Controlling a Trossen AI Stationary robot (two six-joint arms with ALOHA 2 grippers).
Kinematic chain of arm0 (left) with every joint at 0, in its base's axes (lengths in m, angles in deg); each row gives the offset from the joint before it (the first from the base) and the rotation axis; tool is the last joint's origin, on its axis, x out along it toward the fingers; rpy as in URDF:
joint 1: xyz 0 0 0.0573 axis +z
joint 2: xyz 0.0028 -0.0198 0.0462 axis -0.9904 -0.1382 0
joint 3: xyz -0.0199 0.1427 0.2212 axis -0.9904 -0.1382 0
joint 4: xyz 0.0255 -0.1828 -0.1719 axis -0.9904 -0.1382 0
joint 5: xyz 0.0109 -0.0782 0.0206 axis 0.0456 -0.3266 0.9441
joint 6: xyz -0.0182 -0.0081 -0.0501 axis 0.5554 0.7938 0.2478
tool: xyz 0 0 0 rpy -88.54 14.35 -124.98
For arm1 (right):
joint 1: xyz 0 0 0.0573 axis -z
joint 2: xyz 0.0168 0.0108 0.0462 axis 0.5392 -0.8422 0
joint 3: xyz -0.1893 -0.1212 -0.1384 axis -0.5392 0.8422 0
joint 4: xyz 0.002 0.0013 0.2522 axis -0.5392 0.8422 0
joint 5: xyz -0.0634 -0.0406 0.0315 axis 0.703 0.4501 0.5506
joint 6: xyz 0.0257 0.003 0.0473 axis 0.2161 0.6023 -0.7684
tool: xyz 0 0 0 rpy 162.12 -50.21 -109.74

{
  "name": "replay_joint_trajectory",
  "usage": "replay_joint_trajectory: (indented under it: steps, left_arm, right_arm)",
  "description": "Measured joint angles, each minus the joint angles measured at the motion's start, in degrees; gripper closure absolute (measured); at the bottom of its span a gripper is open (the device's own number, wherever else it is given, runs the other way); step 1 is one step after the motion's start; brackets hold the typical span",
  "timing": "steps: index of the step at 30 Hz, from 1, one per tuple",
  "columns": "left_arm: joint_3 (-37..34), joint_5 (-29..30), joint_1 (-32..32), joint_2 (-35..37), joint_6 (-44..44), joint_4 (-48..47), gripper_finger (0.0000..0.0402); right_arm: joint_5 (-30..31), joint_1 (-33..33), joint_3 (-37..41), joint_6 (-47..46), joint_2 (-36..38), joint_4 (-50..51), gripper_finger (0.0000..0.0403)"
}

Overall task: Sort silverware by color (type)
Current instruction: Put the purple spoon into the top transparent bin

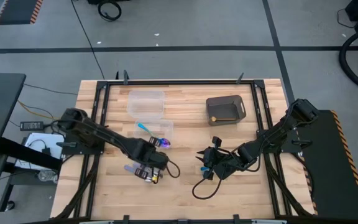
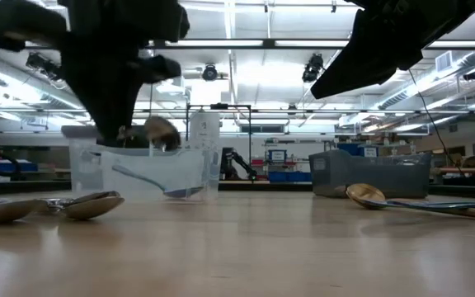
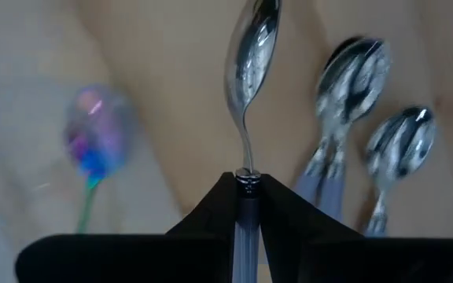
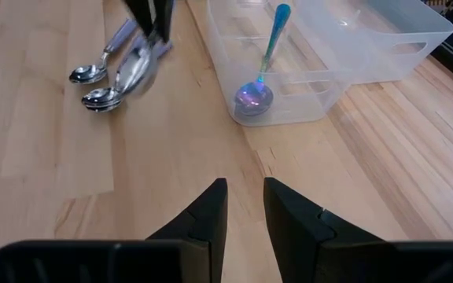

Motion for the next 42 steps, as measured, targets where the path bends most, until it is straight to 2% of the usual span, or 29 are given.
replay_joint_trajectory:
  steps: [12,26,42]
  left_arm:
    - [0.0,6.2,6.8,7.1,-5.1,-5.6,0.0357]
    - [0.0,10.1,19.1,7.3,-17.4,-6.1,0.0358]
    - [0.0,10.9,31.7,7.3,-31.7,-3.9,0.0358]
  right_arm:
    - [0.0,0.1,0.0,0.6,0.0,-0.3,0.0308]
    - [0.0,0.1,0.0,0.6,0.0,-0.3,0.0308]
    - [0.0,-0.1,0.0,0.4,0.0,-0.3,0.0308]
